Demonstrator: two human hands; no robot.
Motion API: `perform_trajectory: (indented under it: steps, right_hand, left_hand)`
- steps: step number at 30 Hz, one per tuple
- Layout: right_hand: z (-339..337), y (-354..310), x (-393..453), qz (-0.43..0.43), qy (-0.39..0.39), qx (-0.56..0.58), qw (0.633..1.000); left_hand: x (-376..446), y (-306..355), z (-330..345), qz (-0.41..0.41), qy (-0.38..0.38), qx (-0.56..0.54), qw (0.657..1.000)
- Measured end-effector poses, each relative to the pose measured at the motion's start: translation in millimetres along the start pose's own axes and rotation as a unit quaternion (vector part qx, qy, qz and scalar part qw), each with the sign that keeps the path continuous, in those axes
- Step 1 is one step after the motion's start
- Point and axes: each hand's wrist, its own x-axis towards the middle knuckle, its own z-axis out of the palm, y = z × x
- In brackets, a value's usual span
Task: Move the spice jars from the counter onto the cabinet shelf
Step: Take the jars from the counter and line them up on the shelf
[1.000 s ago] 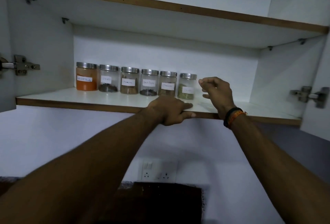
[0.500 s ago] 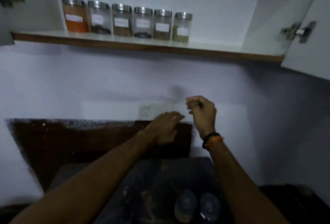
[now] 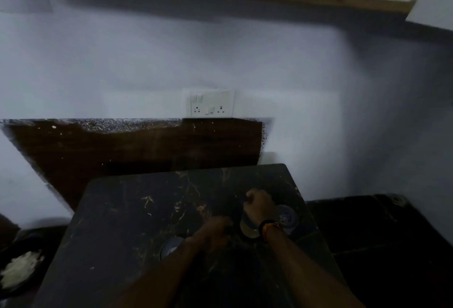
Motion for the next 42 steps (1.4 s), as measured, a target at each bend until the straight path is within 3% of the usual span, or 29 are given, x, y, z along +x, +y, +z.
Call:
perform_trajectory:
  steps: [7, 16, 22, 27, 30, 32, 34, 36, 40, 42]
  right_hand:
    - [30.9, 26.3, -7.4, 0.045, -0.059, -0.075, 0.994]
    - [46.1, 44.7, -2.2, 0.031, 0.003, -0.167, 0.985]
    - [37.6, 40.4, -4.3, 0.026, 0.008, -0.148, 0.989]
    - [21.6, 25.2, -19.0, 0.031, -0.012, 0.065, 0.997]
    - [15.7, 18.3, -36.3, 0.032, -0.017, 0.193, 0.981]
    - [12.9, 15.0, -47.6, 0.026, -0.026, 0.258, 0.965]
    - [9.0, 14.1, -54.5, 0.007, -0.048, 0.3, 0.953]
    - [3.7, 15.1, -58.0, -0.011, -0.062, 0.338, 0.939]
    - [-5.1, 21.5, -60.3, -0.036, -0.084, 0.421, 0.902]
    - [-5.0, 24.4, -59.0, -0.038, -0.078, 0.467, 0.88]
  left_hand:
    - [0.5, 9.5, 17.5, -0.04, 0.019, -0.104, 0.994]
    - [3.7, -1.7, 29.7, -0.074, 0.022, -0.194, 0.978]
    - [10.3, -5.1, 32.5, -0.13, 0.053, -0.337, 0.931]
    - [7.0, -9.9, 43.7, -0.192, 0.071, -0.51, 0.835]
    - [5.3, -10.0, 52.8, -0.235, 0.073, -0.684, 0.686]
    - [5.9, -12.4, 55.6, -0.259, 0.051, -0.749, 0.607]
    - [5.4, -13.6, 57.8, -0.254, 0.022, -0.831, 0.495]
    - [-0.4, -12.8, 58.6, -0.225, 0.008, -0.882, 0.415]
    - [-17.1, -10.8, 58.8, -0.133, -0.008, -0.925, 0.356]
    - [-22.1, -7.2, 56.2, -0.086, -0.007, -0.932, 0.352]
